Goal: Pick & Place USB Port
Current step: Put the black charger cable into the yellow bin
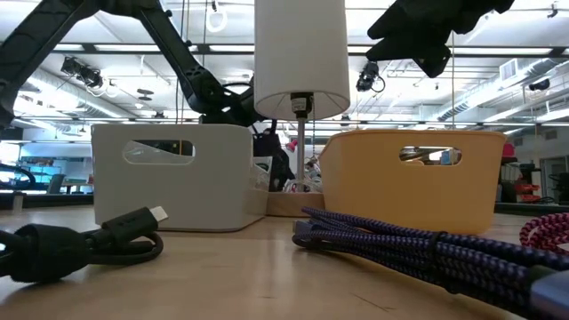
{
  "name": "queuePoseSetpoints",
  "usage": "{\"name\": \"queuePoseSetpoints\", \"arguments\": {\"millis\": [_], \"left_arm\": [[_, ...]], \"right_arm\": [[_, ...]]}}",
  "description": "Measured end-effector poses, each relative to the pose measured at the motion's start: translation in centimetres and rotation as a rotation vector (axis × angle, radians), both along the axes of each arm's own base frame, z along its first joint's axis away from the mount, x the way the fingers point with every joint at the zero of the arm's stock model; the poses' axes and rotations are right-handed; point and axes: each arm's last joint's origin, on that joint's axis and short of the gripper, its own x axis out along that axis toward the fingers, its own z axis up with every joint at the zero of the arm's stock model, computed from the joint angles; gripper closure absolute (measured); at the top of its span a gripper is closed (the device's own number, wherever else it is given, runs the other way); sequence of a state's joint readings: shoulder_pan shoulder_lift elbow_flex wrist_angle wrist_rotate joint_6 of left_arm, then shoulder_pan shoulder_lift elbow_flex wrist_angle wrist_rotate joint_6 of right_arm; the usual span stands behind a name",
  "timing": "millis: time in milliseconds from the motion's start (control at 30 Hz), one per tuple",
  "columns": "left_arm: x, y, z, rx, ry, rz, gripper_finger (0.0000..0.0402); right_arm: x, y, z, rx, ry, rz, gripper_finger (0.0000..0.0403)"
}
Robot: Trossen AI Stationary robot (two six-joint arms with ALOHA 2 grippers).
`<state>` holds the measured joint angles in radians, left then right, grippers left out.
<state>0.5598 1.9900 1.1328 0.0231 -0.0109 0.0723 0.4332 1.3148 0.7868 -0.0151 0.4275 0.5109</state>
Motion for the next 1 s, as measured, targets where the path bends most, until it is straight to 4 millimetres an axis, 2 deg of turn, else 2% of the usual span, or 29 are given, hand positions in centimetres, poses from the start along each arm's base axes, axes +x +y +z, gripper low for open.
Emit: {"name": "queuePoseSetpoints", "arguments": {"millis": [633, 733, 833, 1000], "left_arm": [[0.11, -0.16, -0.38, -0.022, -0.002, -0.020, 0.0267], [0.10, -0.20, -0.40, -0.032, -0.004, -0.029, 0.0306], [0.03, -0.29, -0.49, -0.040, 0.008, -0.051, 0.0379], [0.04, -0.28, -0.48, -0.038, 0.007, -0.043, 0.0394]], "right_arm": [[0.01, -0.01, 0.01, -0.004, -0.001, 0.001, 0.0262], [0.01, -0.01, 0.01, -0.005, -0.001, 0.002, 0.0262], [0.01, -0.01, 0.01, -0.005, -0.001, 0.002, 0.0262], [0.01, -0.01, 0.01, -0.005, -0.001, 0.001, 0.0262]]}}
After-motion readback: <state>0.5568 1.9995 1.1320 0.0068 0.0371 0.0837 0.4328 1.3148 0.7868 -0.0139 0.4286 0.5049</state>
